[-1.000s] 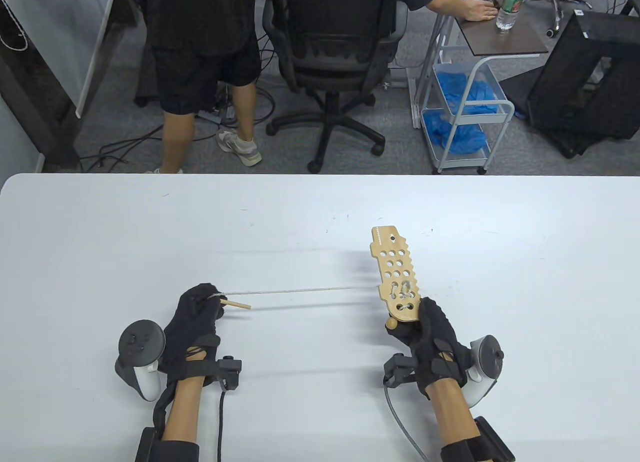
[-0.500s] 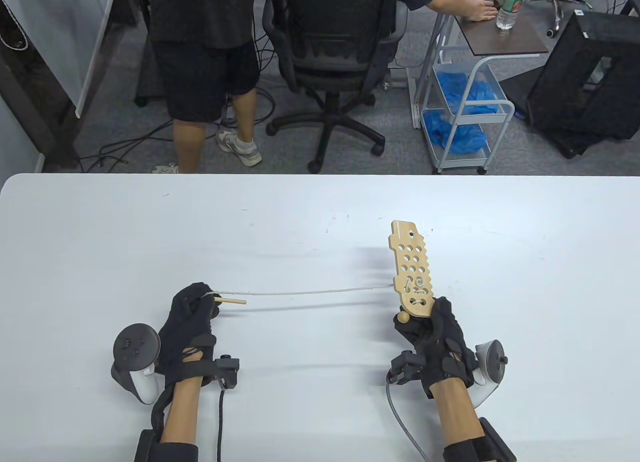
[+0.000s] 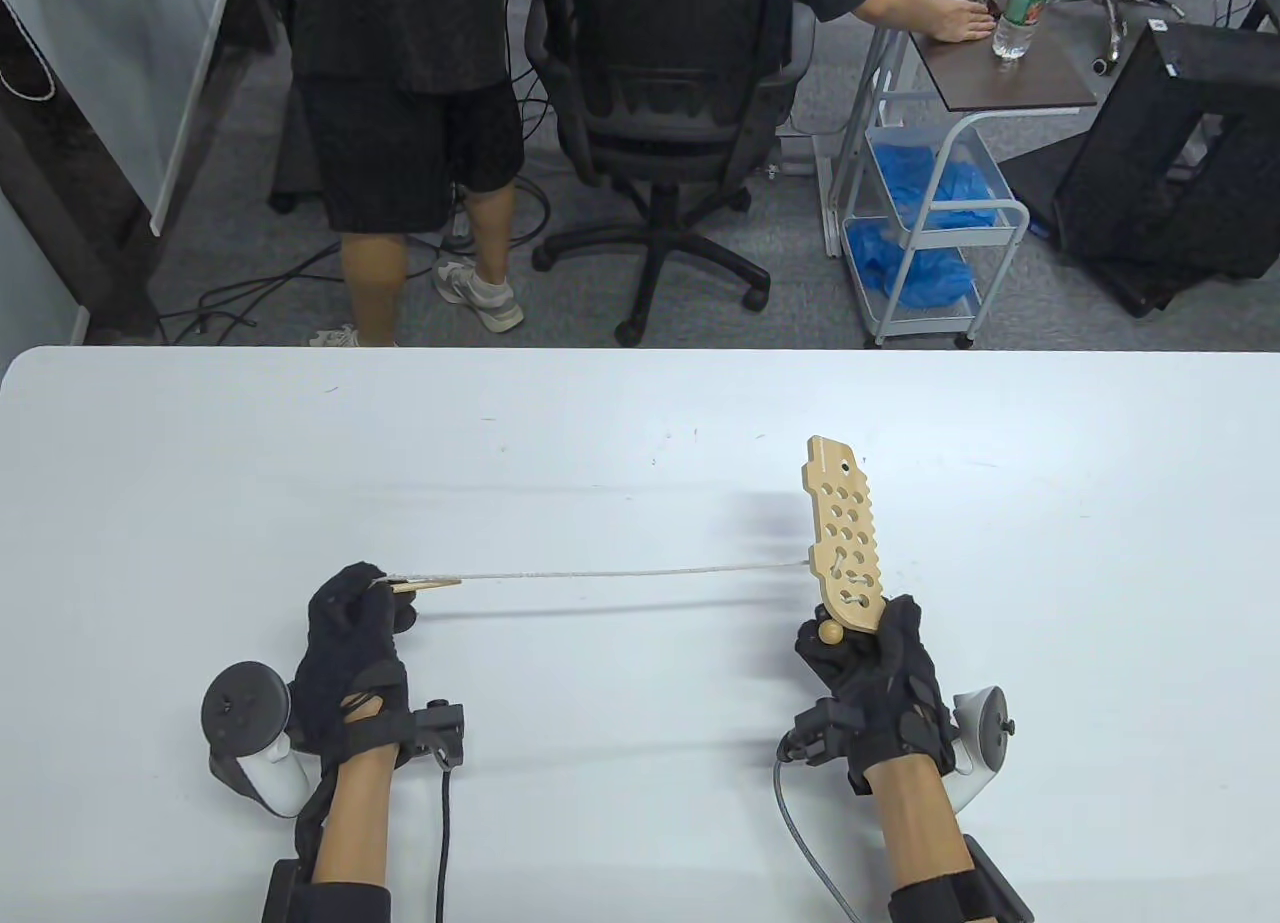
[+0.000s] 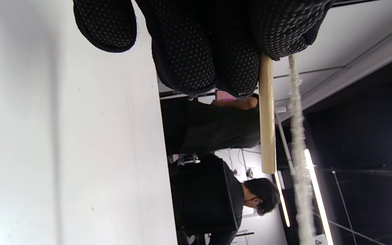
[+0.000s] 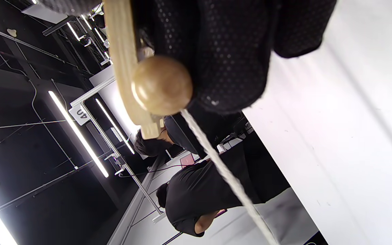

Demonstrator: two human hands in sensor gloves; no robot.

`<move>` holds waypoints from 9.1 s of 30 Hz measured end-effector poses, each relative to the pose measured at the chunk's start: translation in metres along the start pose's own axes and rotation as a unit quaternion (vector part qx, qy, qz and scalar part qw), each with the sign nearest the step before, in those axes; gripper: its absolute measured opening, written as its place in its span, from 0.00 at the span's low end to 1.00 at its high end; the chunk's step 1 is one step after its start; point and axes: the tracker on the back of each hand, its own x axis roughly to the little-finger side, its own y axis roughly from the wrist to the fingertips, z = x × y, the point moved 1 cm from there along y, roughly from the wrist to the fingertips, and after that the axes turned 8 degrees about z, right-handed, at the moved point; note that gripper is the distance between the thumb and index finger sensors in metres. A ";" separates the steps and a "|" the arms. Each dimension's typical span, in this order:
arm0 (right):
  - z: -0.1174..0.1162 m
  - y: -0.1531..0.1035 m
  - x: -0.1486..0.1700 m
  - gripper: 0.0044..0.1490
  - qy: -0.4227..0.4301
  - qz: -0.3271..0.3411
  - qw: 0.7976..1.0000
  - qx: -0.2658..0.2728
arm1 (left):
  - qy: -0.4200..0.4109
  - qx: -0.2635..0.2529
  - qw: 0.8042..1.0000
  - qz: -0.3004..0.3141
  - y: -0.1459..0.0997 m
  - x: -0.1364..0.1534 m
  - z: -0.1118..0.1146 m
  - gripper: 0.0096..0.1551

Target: Remove rope from all holes on crocodile lacing toy

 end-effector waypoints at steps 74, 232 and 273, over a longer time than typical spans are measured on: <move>-0.088 -0.044 0.037 0.30 -0.144 0.042 0.933 -0.328 | -0.108 0.378 0.919 0.014 -0.056 -0.026 0.126 0.22; 0.015 0.009 0.012 0.31 -0.071 -0.032 0.996 0.041 | 0.008 0.067 0.998 -0.021 -0.006 -0.004 0.020 0.25; -0.013 -0.004 0.022 0.32 -0.134 -0.021 0.990 -0.038 | 0.028 0.176 0.981 0.077 -0.023 -0.027 0.070 0.23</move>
